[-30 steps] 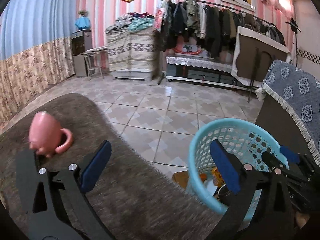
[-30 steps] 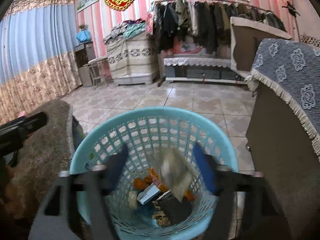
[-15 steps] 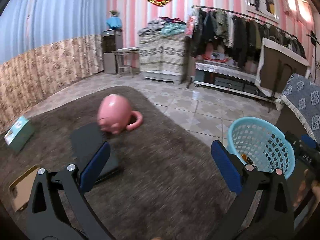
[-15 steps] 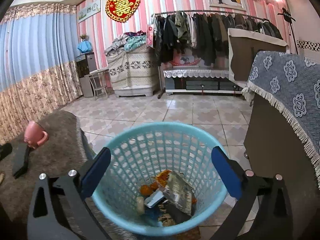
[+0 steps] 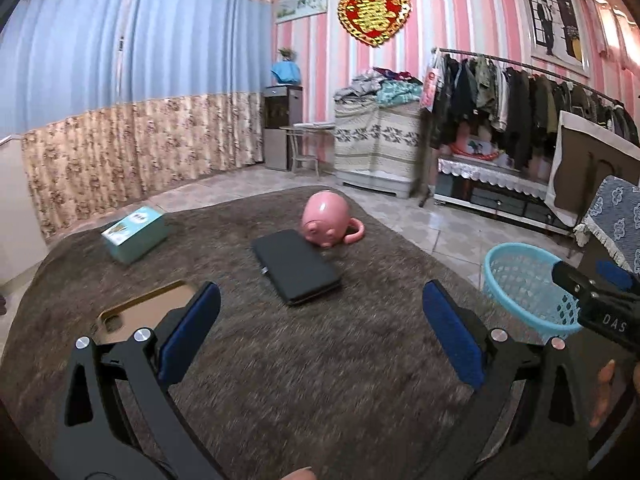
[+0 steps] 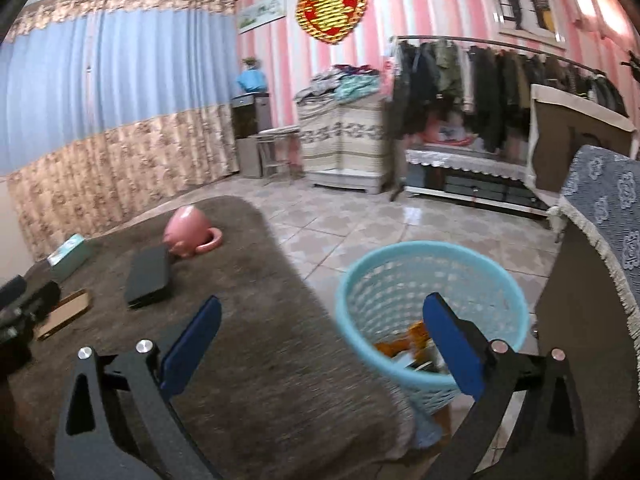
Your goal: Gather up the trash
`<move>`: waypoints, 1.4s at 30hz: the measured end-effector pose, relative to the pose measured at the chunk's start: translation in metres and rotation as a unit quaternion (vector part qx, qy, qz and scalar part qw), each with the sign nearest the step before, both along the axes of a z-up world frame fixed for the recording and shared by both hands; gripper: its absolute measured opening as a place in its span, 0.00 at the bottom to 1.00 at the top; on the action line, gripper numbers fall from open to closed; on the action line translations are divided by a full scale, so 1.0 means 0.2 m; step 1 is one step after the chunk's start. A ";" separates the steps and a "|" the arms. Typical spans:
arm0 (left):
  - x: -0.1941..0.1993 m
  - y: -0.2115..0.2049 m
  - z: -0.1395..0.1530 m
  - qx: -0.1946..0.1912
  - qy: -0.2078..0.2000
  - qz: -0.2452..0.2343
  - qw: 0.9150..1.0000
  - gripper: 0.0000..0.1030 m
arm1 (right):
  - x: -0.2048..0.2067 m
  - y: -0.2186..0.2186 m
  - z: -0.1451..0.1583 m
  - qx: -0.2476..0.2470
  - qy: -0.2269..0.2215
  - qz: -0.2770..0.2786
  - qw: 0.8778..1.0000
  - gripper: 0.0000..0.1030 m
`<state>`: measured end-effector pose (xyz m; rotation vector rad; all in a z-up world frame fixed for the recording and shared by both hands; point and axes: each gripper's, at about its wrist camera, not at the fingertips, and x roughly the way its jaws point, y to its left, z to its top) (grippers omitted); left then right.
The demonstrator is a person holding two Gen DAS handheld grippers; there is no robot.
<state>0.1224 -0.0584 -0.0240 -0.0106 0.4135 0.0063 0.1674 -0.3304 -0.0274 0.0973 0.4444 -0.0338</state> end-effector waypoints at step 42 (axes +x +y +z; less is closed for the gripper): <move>-0.21 -0.07 0.04 0.010 -0.053 0.032 0.998 0.95 | -0.29 0.12 0.05 -0.023 -0.042 0.030 0.998 0.96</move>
